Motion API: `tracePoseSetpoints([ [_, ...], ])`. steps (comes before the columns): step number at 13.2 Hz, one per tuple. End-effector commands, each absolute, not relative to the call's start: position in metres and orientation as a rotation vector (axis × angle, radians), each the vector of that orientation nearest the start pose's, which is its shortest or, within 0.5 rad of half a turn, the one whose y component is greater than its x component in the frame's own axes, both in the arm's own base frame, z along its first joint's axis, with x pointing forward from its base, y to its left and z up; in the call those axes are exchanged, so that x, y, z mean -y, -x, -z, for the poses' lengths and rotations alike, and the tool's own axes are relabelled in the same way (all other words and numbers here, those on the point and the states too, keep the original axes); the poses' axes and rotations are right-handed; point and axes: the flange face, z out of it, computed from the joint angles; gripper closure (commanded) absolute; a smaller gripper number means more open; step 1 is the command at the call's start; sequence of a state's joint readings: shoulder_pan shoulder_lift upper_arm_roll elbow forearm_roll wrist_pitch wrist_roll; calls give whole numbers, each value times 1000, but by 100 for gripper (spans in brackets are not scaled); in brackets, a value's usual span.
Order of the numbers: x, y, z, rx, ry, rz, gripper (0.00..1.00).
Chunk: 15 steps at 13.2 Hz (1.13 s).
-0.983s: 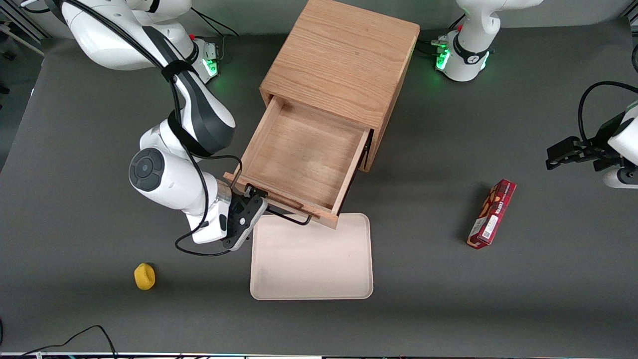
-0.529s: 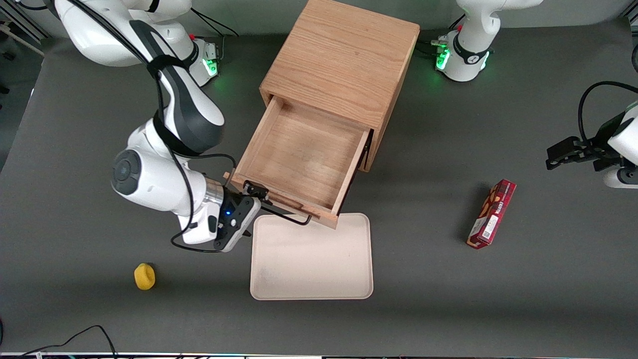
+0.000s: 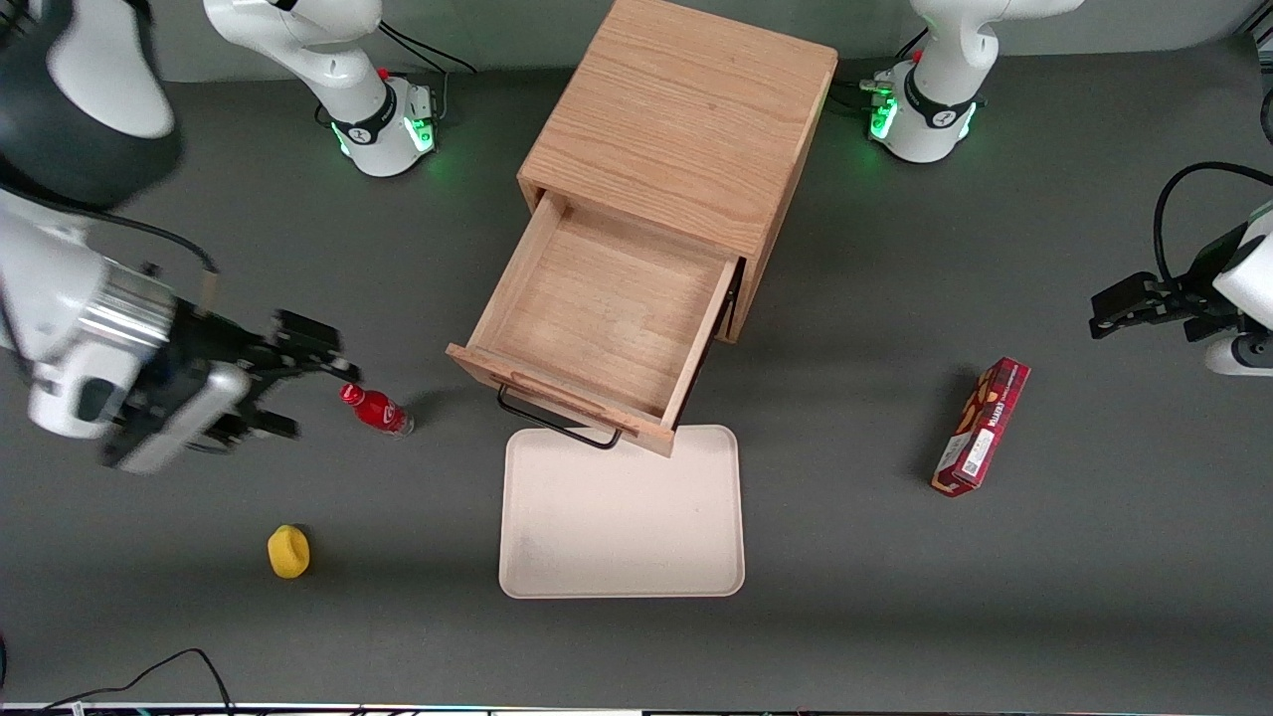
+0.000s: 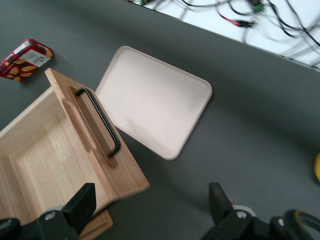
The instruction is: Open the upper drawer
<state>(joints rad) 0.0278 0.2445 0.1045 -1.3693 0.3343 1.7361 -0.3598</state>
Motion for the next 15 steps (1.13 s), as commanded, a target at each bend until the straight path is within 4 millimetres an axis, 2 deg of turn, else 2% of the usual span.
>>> tracePoseSetpoints([
  [1, -55, -588, -616, 529, 2898, 104, 0],
  [2, -39, -576, -617, 418, 2997, 31, 0],
  [4, -23, -555, -619, 88, 3055, -65, 0],
  [6, -18, -546, -622, -11, 3072, -71, 0],
  [8, -19, -537, -625, -286, 3064, -75, 0],
  [10, -23, -538, -626, -286, 3068, -68, 0],
  [11, -19, -539, -626, -277, 3113, -54, 0],
  [12, -25, -539, -623, -257, 3166, -56, 0],
  [15, -30, -540, -621, -238, 3171, -66, 0],
])
